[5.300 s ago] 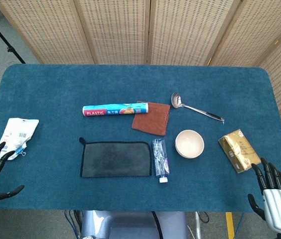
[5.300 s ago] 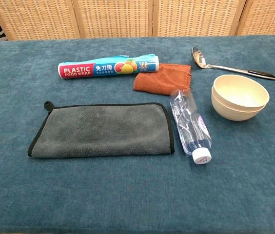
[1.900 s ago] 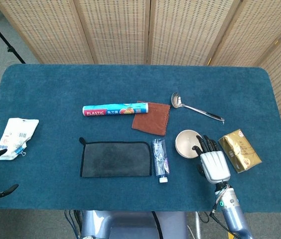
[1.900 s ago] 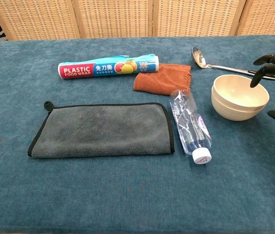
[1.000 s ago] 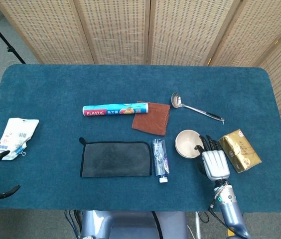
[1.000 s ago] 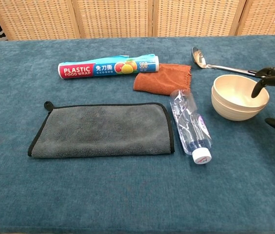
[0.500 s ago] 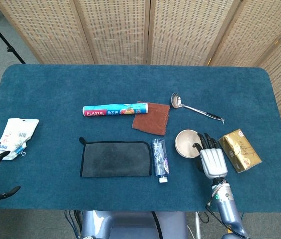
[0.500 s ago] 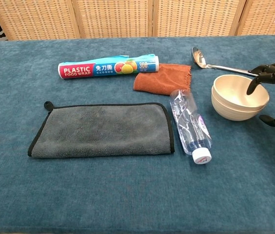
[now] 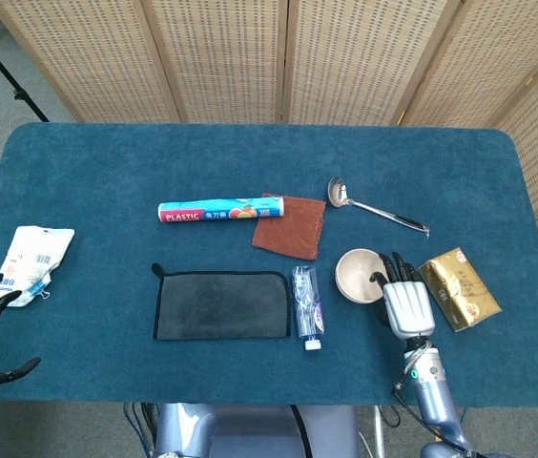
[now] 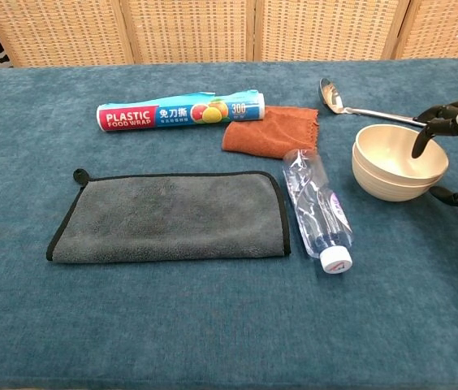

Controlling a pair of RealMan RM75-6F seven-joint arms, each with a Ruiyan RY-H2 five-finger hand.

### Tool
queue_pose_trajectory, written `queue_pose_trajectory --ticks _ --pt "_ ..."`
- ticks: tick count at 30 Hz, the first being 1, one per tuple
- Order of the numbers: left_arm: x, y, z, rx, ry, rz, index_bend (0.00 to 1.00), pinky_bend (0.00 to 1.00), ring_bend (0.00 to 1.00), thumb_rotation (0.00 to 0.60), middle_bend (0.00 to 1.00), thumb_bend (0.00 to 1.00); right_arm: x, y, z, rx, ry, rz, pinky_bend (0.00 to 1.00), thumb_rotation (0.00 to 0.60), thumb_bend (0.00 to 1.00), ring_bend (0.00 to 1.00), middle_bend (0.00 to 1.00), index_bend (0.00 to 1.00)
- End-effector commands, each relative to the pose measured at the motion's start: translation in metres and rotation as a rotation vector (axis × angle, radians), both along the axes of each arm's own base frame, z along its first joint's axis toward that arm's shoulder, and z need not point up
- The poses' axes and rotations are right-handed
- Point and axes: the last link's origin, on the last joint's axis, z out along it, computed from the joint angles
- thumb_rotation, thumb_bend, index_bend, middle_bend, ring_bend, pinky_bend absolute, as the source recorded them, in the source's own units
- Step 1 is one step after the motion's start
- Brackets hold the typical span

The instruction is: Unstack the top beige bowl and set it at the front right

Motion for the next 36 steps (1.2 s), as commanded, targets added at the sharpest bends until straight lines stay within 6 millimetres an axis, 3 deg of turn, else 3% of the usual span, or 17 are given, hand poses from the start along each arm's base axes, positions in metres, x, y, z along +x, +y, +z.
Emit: queue_pose_trajectory --ticks 1,26,36 --pt "-0.0001 0.0001 0.0 0.0 0.0 0.0 0.17 0.0 0.0 0.432 0.0 0.0 0.0001 -0.0004 0.0 -0.001 0.0 -0.001 0.17 0.6 0.36 0.03 0.12 0.36" --pt "0.0003 -0.0007 -0.0004 -0.005 0.0 -0.002 0.17 0.0 0.0 0.432 0.0 0.0 -0.0007 -0.0038 0.0001 -0.008 0.016 -0.008 0.18 0.6 0.36 0.03 0.13 0.48" --pt "0.0005 -0.0012 -0.0012 -0.008 0.002 -0.003 0.17 0.0 0.0 0.434 0.0 0.0 0.0003 -0.0053 0.0018 -0.015 0.013 -0.009 0.18 0.6 0.38 0.03 0.13 0.48"
